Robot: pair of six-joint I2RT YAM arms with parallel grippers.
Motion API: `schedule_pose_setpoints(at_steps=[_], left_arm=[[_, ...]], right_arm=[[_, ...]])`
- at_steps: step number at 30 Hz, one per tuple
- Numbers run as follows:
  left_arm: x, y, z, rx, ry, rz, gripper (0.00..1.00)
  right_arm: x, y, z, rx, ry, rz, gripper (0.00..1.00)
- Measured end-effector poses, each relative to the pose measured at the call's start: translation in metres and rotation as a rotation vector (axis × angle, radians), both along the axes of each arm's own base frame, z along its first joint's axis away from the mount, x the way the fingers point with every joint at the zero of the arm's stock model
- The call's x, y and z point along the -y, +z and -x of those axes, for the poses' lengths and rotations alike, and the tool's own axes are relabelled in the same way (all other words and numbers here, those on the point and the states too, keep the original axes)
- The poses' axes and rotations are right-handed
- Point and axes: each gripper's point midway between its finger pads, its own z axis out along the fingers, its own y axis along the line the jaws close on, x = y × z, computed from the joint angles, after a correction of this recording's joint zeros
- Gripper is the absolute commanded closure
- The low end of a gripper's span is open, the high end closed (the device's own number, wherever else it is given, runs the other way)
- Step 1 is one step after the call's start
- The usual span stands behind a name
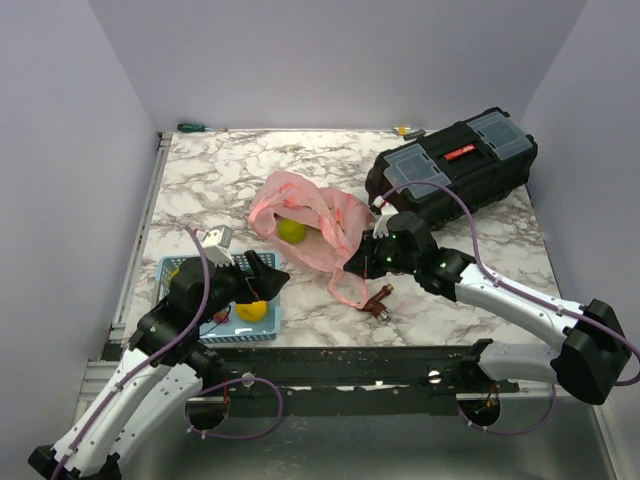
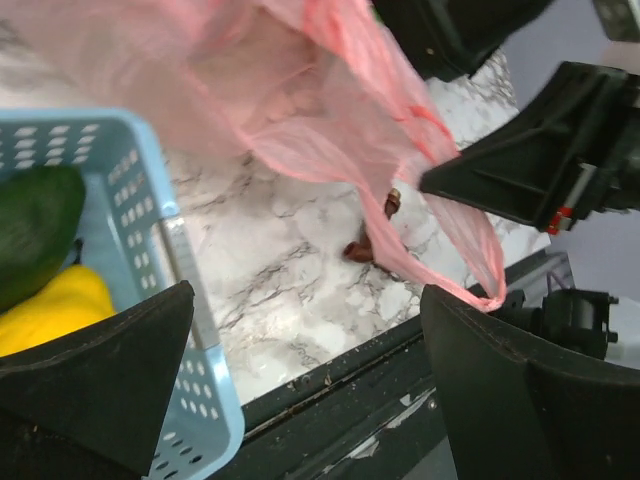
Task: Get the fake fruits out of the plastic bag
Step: Place the fake fruit in the bin, then take out the fake fruit from the plastic bag.
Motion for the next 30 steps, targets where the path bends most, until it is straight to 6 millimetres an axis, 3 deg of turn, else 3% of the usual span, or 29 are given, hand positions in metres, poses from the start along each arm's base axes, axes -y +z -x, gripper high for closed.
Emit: schedule_pose_setpoints(at_steps=[6, 7, 12, 16, 22, 30], left_arm=[[0.043, 0.033, -0.010, 0.068, -0.220, -0.042, 0.09], [0.059, 0.038, -0.008, 0.082, -0.278, -0.057, 0.09], [0.102, 0.039, 0.006, 0.140, -0.436, -0.133, 0.10], [0.120, 0.041, -0.010, 0.206, -0.439, -0.199, 0.10], [0.128, 0.016, -0.042, 0.274, -0.352, -0.339, 0.10], [0.106, -0.037, -0.087, 0.205, -0.120, -0.528, 0.21]], right_arm=[[-0.001, 0.002, 0.000, 0.005, 0.003, -0.002, 0.99], [-0.001, 0.002, 0.000, 0.005, 0.003, -0.002, 0.99], [0.001, 0.003, 0.000, 0.012, 0.002, -0.001, 0.99], [0.010, 0.006, -0.003, 0.043, -0.028, 0.029, 0.99], [0.021, 0.010, -0.007, 0.080, -0.056, 0.063, 0.99], [0.025, 0.013, -0.012, 0.102, -0.078, 0.081, 0.99]])
